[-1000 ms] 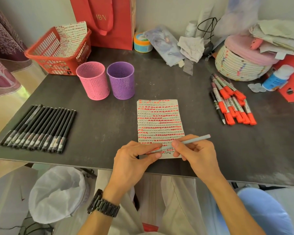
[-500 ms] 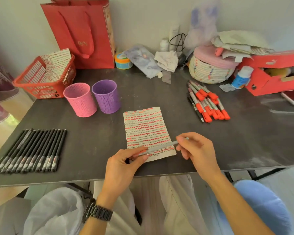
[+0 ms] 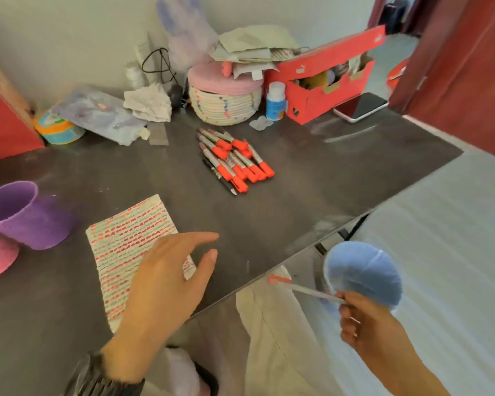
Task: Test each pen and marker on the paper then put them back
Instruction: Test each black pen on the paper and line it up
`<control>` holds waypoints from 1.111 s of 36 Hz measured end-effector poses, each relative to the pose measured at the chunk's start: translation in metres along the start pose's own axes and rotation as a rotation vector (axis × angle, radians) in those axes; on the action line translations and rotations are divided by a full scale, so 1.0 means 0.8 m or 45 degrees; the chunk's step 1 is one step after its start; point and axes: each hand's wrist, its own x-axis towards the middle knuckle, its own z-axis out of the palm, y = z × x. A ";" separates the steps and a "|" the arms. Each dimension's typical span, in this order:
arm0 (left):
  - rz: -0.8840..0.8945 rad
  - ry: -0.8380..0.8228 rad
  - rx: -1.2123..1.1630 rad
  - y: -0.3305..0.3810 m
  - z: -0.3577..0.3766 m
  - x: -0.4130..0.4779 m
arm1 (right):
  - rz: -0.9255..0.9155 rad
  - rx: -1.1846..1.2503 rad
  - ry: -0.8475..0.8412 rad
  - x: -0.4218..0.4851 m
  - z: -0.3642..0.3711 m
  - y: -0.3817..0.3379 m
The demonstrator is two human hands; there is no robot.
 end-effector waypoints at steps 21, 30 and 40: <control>0.516 -0.544 0.281 0.067 0.195 0.135 | 0.390 -0.244 0.758 0.254 -0.169 0.071; 0.488 -0.530 0.284 0.070 0.195 0.136 | 0.511 -0.194 0.781 0.333 -0.168 0.063; 0.508 -0.474 0.254 0.068 0.200 0.137 | 0.529 -1.230 0.613 0.343 -0.141 0.102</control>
